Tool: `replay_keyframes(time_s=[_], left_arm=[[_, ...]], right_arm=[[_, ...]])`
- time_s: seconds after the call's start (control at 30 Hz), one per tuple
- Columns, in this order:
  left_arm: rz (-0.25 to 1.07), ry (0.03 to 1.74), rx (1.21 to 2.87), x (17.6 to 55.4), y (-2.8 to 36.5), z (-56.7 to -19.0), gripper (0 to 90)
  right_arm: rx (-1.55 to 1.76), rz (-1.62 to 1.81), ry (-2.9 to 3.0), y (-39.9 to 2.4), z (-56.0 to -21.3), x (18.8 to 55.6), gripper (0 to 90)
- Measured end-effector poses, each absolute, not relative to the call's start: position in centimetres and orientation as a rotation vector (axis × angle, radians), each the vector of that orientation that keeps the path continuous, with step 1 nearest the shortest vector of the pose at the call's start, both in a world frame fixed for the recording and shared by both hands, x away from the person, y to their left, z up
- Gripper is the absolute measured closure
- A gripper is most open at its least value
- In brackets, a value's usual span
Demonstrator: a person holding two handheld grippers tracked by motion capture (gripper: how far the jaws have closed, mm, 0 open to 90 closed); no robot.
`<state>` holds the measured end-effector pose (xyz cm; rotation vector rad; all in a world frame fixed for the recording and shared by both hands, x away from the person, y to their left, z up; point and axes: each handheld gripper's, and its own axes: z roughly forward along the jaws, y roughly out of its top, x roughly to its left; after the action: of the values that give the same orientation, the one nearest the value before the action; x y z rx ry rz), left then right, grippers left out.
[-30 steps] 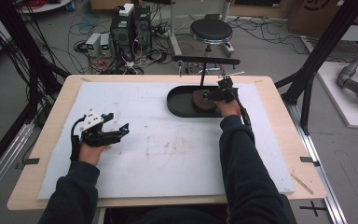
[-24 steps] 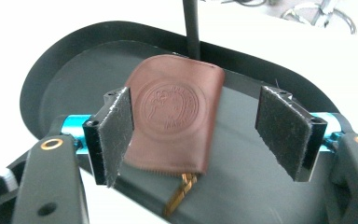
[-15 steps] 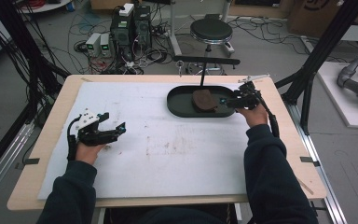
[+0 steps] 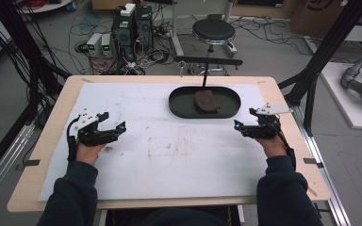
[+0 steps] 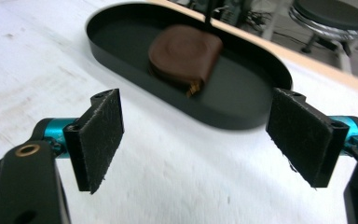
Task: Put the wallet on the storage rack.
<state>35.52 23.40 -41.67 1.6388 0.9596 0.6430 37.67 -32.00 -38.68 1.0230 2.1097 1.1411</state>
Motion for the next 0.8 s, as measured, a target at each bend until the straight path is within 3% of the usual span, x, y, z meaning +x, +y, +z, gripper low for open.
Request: replay_keyframes(time_s=[0.17,0.8], left_arm=[[0.648,0.953,1.625,35.6,23.4,-41.6,17.5],[0.664,0.926,1.646,34.9,23.3,-41.4,17.5]], right_arm=[[1.083,1.125,2.105,-33.2,-40.1,37.0,19.4],[1.116,1.113,2.079,-33.3,-40.0,37.0,19.4]])
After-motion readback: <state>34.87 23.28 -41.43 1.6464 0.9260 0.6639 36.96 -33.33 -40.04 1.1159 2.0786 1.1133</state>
